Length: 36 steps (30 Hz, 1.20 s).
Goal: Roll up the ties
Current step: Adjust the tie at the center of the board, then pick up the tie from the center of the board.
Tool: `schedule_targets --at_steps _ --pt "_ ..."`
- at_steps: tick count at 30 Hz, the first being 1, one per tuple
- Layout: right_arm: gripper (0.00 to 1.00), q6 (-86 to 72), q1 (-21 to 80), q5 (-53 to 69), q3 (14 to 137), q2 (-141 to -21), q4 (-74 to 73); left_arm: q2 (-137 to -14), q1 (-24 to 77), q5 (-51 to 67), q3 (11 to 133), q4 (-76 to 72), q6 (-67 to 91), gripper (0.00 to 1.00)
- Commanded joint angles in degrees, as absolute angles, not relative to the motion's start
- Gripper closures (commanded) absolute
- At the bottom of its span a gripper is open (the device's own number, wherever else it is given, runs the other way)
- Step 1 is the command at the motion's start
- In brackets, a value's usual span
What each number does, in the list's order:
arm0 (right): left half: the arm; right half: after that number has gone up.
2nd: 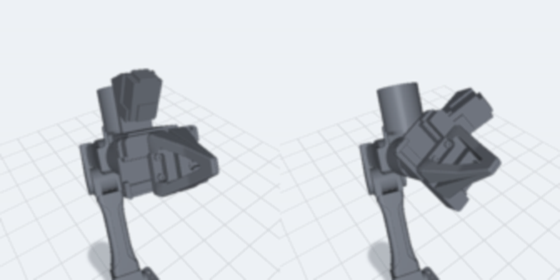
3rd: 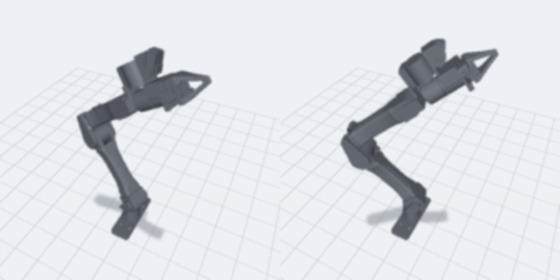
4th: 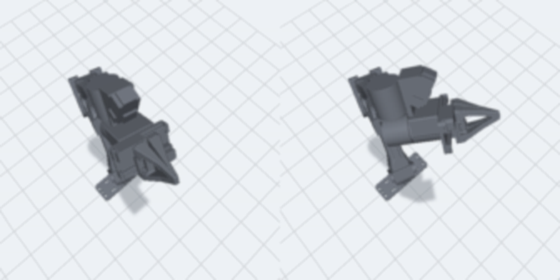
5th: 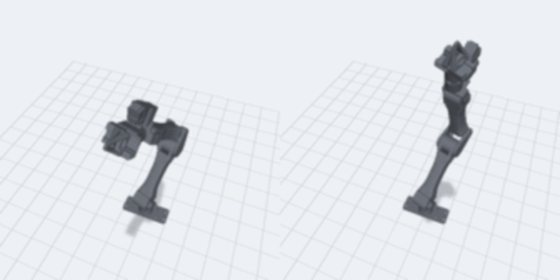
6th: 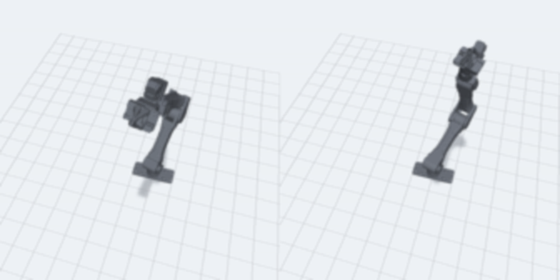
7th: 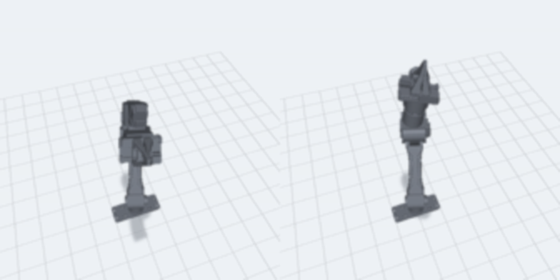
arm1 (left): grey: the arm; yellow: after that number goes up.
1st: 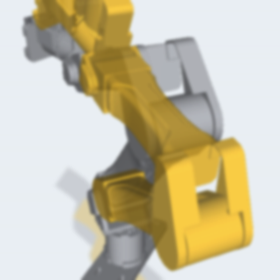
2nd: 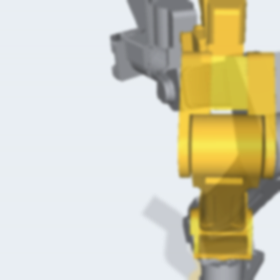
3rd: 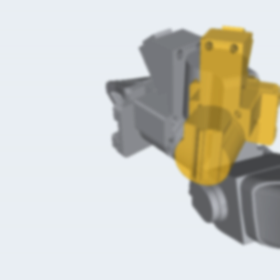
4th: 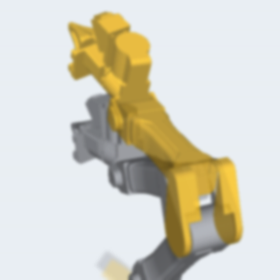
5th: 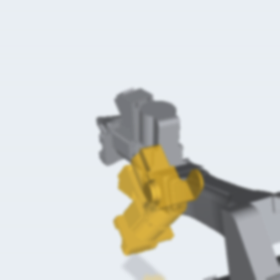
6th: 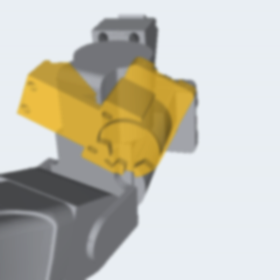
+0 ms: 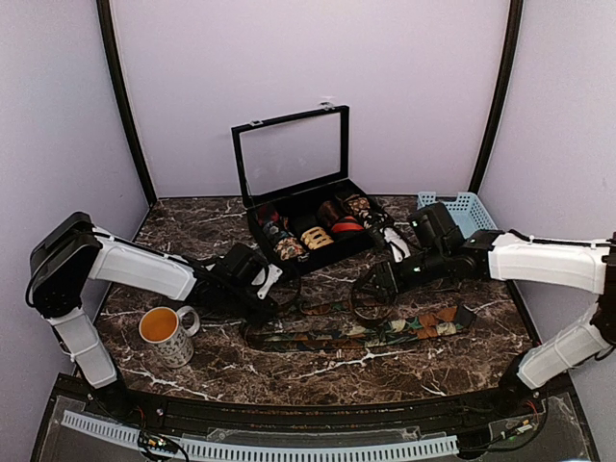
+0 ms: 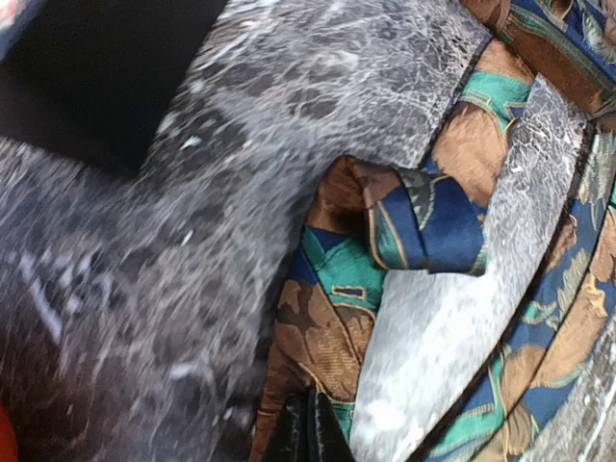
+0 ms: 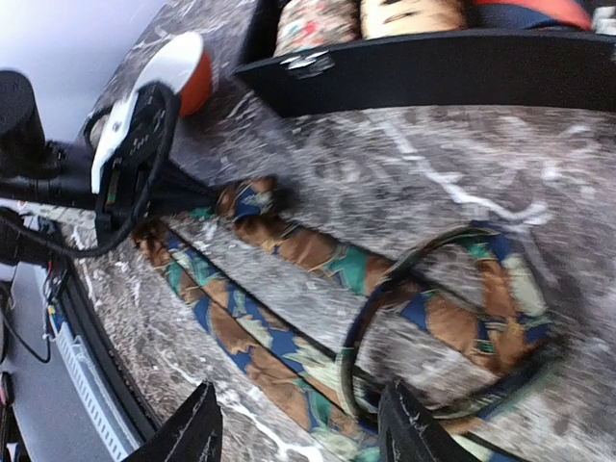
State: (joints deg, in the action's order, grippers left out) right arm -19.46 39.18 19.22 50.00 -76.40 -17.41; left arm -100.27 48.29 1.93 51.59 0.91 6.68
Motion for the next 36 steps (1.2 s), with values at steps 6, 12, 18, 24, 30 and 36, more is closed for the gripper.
schedule_targets --at_steps 6,12,18,24,30,36 --pt "0.47 -19.1 48.2 15.1 52.3 -90.1 -7.7 -90.3 47.2 0.8 44.7 0.1 10.9 1.00" --pt "0.35 -18.5 48.2 7.3 51.9 -93.2 -12.0 -86.6 46.5 -2.1 42.7 2.4 12.1 1.00" --pt "0.35 -17.9 48.2 2.6 53.0 -98.0 -14.8 -87.2 46.5 -2.8 42.7 2.7 12.1 1.00" --pt "0.80 -16.4 48.2 4.9 55.4 -100.4 -16.6 -86.9 46.5 -3.3 42.9 2.8 11.5 1.00" --pt "1.00 -20.8 47.7 19.9 59.0 -89.4 -13.2 -85.6 46.3 -5.8 42.8 3.2 11.7 0.94" --pt "1.00 -31.1 47.4 31.3 62.5 -80.4 -1.2 -79.3 46.4 -4.6 42.1 0.5 9.4 0.57"
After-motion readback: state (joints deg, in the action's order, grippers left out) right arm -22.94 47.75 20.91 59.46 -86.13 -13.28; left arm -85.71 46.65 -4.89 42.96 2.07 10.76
